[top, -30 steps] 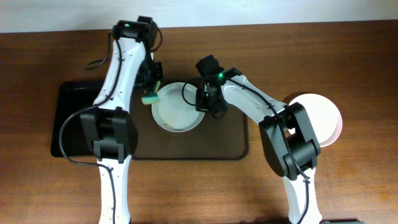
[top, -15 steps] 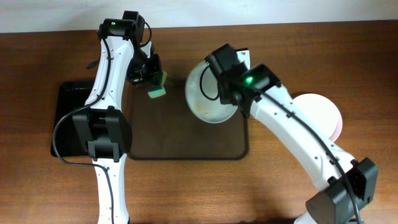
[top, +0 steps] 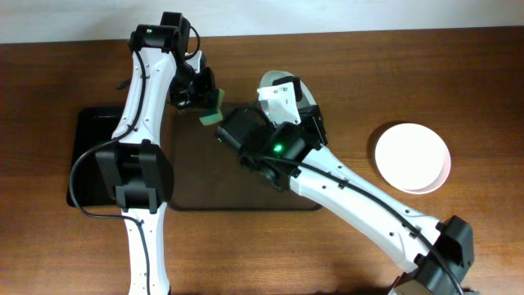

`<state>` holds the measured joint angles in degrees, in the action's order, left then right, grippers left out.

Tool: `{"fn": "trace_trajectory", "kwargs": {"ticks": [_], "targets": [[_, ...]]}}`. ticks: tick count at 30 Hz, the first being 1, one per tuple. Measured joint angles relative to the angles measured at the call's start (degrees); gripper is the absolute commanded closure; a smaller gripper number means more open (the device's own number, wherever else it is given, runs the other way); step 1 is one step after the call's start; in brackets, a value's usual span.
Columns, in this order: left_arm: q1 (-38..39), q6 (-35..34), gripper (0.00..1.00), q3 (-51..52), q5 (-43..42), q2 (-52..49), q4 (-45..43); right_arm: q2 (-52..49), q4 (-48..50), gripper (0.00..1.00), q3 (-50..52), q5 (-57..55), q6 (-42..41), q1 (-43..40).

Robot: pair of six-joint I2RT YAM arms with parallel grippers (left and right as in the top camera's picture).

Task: Clean dirty plates on tray and stack at the side
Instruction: 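Lift the last plate with the right gripper and carry it right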

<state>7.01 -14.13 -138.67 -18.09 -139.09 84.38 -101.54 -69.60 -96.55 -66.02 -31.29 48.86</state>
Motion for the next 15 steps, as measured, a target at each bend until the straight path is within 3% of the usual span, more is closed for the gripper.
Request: {"fn": "trace_trajectory", "kwargs": {"ticks": [9, 15], "targets": [[0.0, 0.0, 0.99, 0.0, -0.2, 0.0, -0.9, 0.0, -2.0, 0.96, 0.0, -13.5, 0.0, 1.2], [0.0, 0.0, 0.99, 0.0, -0.2, 0.0, -1.1, 0.0, -1.7, 0.96, 0.0, -15.8, 0.0, 2.4]]}}
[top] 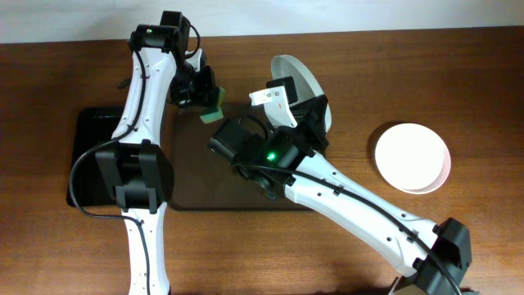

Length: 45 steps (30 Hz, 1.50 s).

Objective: Clean dirty plates on tray and stack at the side

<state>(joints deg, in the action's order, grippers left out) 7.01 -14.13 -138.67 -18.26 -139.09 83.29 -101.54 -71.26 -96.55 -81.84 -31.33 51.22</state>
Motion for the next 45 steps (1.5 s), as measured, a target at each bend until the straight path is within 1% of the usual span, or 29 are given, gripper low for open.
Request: {"fn": "trace_trajectory", "kwargs": {"ticks": [3, 5, 9, 11, 13, 16, 22, 25, 29, 34, 36, 38, 40, 42, 45], "targets": [[0.0, 0.0, 0.99, 0.0, 0.0, 0.0, 0.0, 0.0, 0.3, 0.96, 0.0, 0.5, -0.4, 0.0], [0.0, 0.0, 0.99, 0.0, 0.0, 0.0, 0.0, 0.0, 0.6, 0.96, 0.0, 3.3, -1.9, 0.0], [0.0, 0.0, 1.00, 0.0, 0.0, 0.0, 0.0, 0.0, 3.1, 0.96, 0.0, 18.3, -5.5, -1.6], [0.0, 0.0, 0.99, 0.0, 0.0, 0.0, 0.0, 0.0, 5.8, 0.96, 0.3, 28.4, -6.4, -4.4], [0.0, 0.0, 0.99, 0.0, 0.0, 0.0, 0.0, 0.0, 7.8, 0.96, 1.2, 34.9, -7.1, -7.3], [0.0, 0.0, 0.99, 0.0, 0.0, 0.0, 0.0, 0.0, 8.5, 0.96, 2.9, 43.0, -7.6, -11.7], [0.0, 0.0, 0.99, 0.0, 0.0, 0.0, 0.0, 0.0, 8.5, 0.96, 3.1, 55.1, -7.7, -20.0], [0.0, 0.0, 1.00, 0.0, 0.1, 0.0, 0.0, 0.0, 7.7, 0.96, 3.1, 62.6, -7.6, -28.2], [0.0, 0.0, 0.99, 0.0, 0.1, 0.0, 0.0, 0.0, 2.9, 0.96, 3.1, 65.9, -7.6, -35.1], [0.0, 0.0, 0.99, 0.0, 0.2, 0.0, -0.5, 0.3, -2.8, 0.96, 3.1, 67.6, -7.5, -50.2], [0.0, 0.0, 0.99, 0.0, 0.4, 0.0, -0.5, 0.5, -3.2, 0.96, 3.2, 68.0, -7.2, -54.7], [0.0, 0.0, 0.99, 0.0, 0.9, 0.0, -0.5, 1.0, -2.8, 0.96, 4.0, 68.8, -6.3, -61.3], [0.0, 0.0, 0.99, 0.0, 1.1, 0.0, -0.5, 1.2, -2.0, 0.96, 5.7, 69.9, -5.4, -65.5], [0.0, 0.0, 0.99, 0.0, 1.1, 0.0, -0.5, 1.2, -1.8, 0.96, 7.8, 70.4, -4.6, -69.1], [0.0, 0.0, 0.99, 0.0, 1.1, 0.0, -0.6, 1.3, -1.1, 0.96, 11.1, 71.0, -3.7, -71.2]]}}
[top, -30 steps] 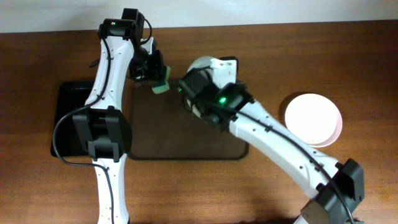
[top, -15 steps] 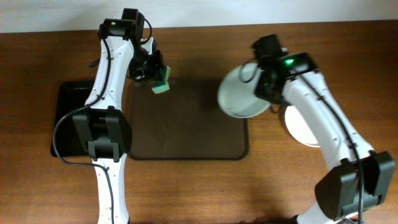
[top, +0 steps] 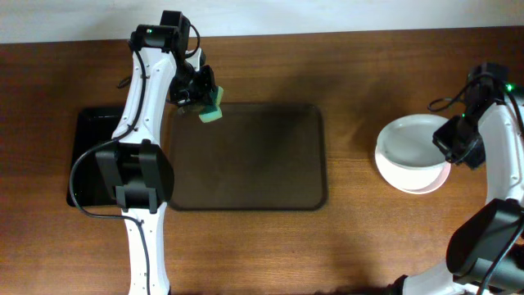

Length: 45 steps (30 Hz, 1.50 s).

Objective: Clean dirty plates on tray and stack at the side

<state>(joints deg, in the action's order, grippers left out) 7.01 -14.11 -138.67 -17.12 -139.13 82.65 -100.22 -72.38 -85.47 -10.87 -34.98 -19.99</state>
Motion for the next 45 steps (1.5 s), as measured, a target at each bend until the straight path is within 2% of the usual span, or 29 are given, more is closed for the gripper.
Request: {"fn": "trace_trajectory", "kwargs": {"ticks": [3, 8, 10, 11, 12, 13, 17, 22, 24, 29, 35, 39, 45], "targets": [[0.0, 0.0, 0.99, 0.0, 0.0, 0.0, -0.2, 0.1, 2.8, 0.96, 4.8, 0.0, 0.8, -0.4], [0.0, 0.0, 0.99, 0.0, 0.2, 0.0, -0.7, 0.4, 13.5, 0.96, 15.7, -0.2, 1.1, -0.5], [0.2, 0.0, 0.99, 0.0, 0.2, 0.0, -0.7, 0.4, 16.3, 0.82, 18.1, -0.1, 1.1, -0.5], [0.3, 0.0, 0.99, 0.0, 0.2, 0.0, -0.7, 0.4, 17.0, 0.68, 18.9, -0.1, 1.1, -0.5], [0.4, 0.0, 0.99, 0.0, 0.2, 0.0, -0.7, 0.4, 17.2, 0.59, 19.2, -0.2, 1.4, -0.5], [0.5, 0.0, 0.99, 0.0, 0.2, 0.0, -0.7, 0.4, 17.4, 0.44, 19.4, -0.1, 1.3, -0.5], [0.9, 0.0, 0.99, 0.0, 0.2, 0.0, -0.9, 0.4, 16.7, 0.36, 19.4, 0.3, 2.1, -0.5], [1.0, 0.0, 1.00, -0.9, 0.2, 0.0, -0.2, 4.9, 15.6, 0.17, 16.1, 5.5, 5.2, -0.5], [0.8, 0.3, 0.99, -3.0, 0.2, 0.0, 1.9, 8.2, 15.7, 0.13, 13.6, 8.4, 7.2, -0.5], [-1.2, 2.3, 0.99, -11.4, 3.2, 0.2, 11.8, 17.2, 16.3, 0.12, 7.8, 14.8, 10.7, 1.4], [-3.0, 4.7, 0.99, -11.1, 10.1, 2.7, 13.9, 16.9, 18.7, 0.11, 7.7, 16.5, 11.5, 11.0], [-2.9, 4.9, 0.99, -3.9, 12.3, 7.8, 13.7, 16.5, 20.5, 0.05, 7.7, 16.8, 11.8, 16.4], [-4.3, 4.0, 0.99, 17.9, 18.4, 24.0, 9.8, 16.5, 24.0, 0.02, 7.8, 16.7, 11.9, 19.8]]}}
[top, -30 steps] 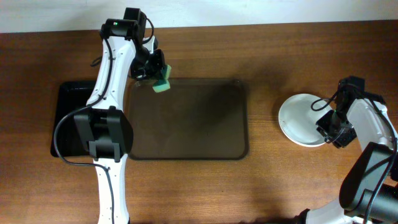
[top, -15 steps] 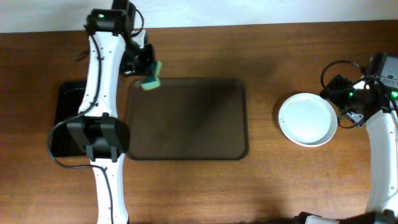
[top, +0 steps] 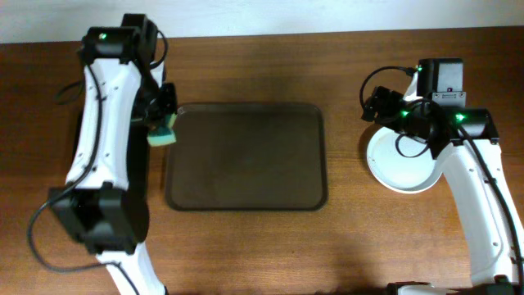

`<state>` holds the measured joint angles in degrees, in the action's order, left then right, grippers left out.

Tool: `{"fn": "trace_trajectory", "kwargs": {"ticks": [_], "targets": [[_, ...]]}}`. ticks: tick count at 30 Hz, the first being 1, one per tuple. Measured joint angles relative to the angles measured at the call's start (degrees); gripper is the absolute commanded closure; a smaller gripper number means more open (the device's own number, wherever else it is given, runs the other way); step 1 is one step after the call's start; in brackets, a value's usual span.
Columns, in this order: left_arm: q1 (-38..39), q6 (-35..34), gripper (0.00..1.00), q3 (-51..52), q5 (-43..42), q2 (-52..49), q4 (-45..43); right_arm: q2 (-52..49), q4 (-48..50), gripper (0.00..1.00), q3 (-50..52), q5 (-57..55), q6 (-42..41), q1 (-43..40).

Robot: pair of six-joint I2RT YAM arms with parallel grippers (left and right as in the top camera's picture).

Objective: Clean dirty plates on tray and stack at the side

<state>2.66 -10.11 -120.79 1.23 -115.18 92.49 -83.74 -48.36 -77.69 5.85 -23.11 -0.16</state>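
Note:
The dark brown tray (top: 246, 156) lies mid-table with no plate on it. To its right sits a stack of white plates (top: 401, 168), the top one flat. My right gripper (top: 378, 105) hovers at the stack's back-left rim, looks open and holds nothing. My left gripper (top: 161, 124) is shut on a green sponge (top: 164, 135) just outside the tray's left edge, near its back corner.
A black bin (top: 141, 176) shows as a dark strip between my left arm and the tray, mostly hidden by the arm. Bare wooden table (top: 344, 246) runs along the front and between the tray and the plates.
The plate now lies flat on the stack and my right gripper has let it go, sitting at its back-left rim. My left gripper has carried the sponge left, off the tray's corner.
My right gripper first held a white plate tilted over the back of the tray, with the sponge in my left gripper beside it. Later the plate was over the stack at the right and the tray was bare. Now it rests on the stack, released.

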Motion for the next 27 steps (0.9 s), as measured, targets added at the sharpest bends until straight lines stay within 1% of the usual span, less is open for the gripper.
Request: {"fn": "trace_trajectory", "kwargs": {"ticks": [4, 5, 6, 7, 9, 12, 17, 18, 20, 23, 24, 26, 27], "targets": [[-3.6, 0.9, 0.99, 12.4, 2.3, 5.6, -10.1, 0.0, 0.4, 0.02, 0.0, 0.0, 0.0, 1.7], [-5.3, 1.9, 0.99, 17.2, 2.9, 6.0, -13.9, 0.0, 0.4, 0.02, 0.0, 0.0, 0.0, 2.0], [-6.1, 2.5, 0.99, 19.0, 3.4, 5.8, -15.3, 0.0, 0.3, 0.02, 0.0, 0.0, 0.0, 2.1], [-7.4, 3.5, 0.99, 22.9, 3.6, 5.9, -20.2, 0.0, 0.2, 0.02, 0.0, 0.0, 0.0, 2.1], [-9.9, 5.2, 0.99, 29.2, 4.2, 5.8, -26.9, 0.0, -0.4, 0.02, 0.0, 0.0, 0.0, 2.1], [-12.4, 6.4, 0.99, 34.1, 4.4, 5.8, -31.3, -0.1, -0.9, 0.02, 0.0, 0.0, 0.1, 2.1], [-15.2, 7.5, 0.99, 36.7, 4.5, 5.8, -38.7, -0.1, -0.9, 0.02, 0.0, 0.0, 0.5, 2.1], [-15.6, 7.7, 0.91, 37.0, 4.5, 5.8, -39.9, -0.1, -0.9, 0.02, 0.0, 0.0, 0.6, 2.1], [-16.2, 8.1, 0.81, 38.2, 5.0, 5.8, -43.2, -0.1, -0.9, 0.02, 0.0, 0.0, 0.6, 2.1], [-16.4, 9.1, 0.40, 40.0, 6.5, 5.8, -46.0, -0.1, -1.0, 0.02, 0.0, 0.0, 0.7, 2.1], [-16.5, 9.4, 0.30, 40.7, 7.0, 5.8, -46.8, -0.1, -1.2, 0.02, 0.0, 0.0, 0.7, 2.1], [-16.5, 9.5, 0.01, 41.5, 7.6, 5.8, -47.6, -0.1, -1.3, 0.02, 0.0, 0.0, 1.0, 2.1], [-16.5, 9.6, 0.01, 41.6, 7.8, 5.8, -47.7, -0.1, -1.4, 0.02, 0.0, -0.2, 1.1, 2.1]]}}
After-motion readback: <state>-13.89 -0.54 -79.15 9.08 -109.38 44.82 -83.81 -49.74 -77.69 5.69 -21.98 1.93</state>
